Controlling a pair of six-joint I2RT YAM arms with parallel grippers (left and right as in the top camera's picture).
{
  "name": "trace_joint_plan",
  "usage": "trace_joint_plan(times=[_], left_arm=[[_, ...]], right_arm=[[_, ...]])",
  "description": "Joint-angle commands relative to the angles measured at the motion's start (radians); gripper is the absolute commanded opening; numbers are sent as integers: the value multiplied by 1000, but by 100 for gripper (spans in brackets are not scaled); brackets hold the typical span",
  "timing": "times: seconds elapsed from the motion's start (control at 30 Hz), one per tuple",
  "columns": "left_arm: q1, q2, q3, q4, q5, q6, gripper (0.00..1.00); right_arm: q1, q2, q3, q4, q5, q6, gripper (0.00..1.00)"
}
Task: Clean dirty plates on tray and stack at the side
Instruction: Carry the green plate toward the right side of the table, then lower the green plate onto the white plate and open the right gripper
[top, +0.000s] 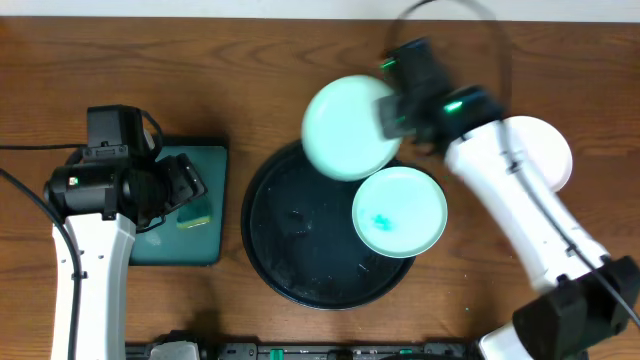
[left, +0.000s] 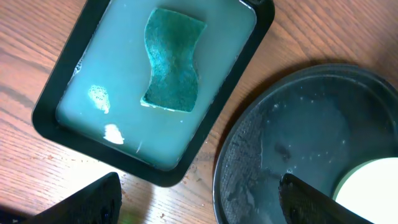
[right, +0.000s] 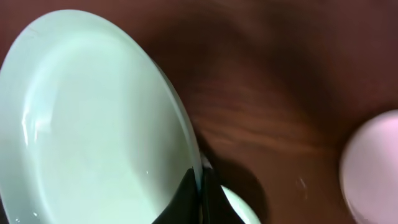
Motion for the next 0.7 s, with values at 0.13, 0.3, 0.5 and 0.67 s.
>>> trace_joint_plan(times=[0.13,0.3,0.5,0.67], left_arm=[[2,4,16,-3,-5,6,81],[2,4,16,-3,-5,5,81],[2,4,16,-3,-5,6,81],[2,4,16,-2,-5,5,81]], right_arm=[[-360,-16,8,-46,-129,181,2],[-562,-16,3,-63,-102,158,1],[-746,-16,-48,-57,26,166,1],[-842,-16,-149,-2,88,167,2]])
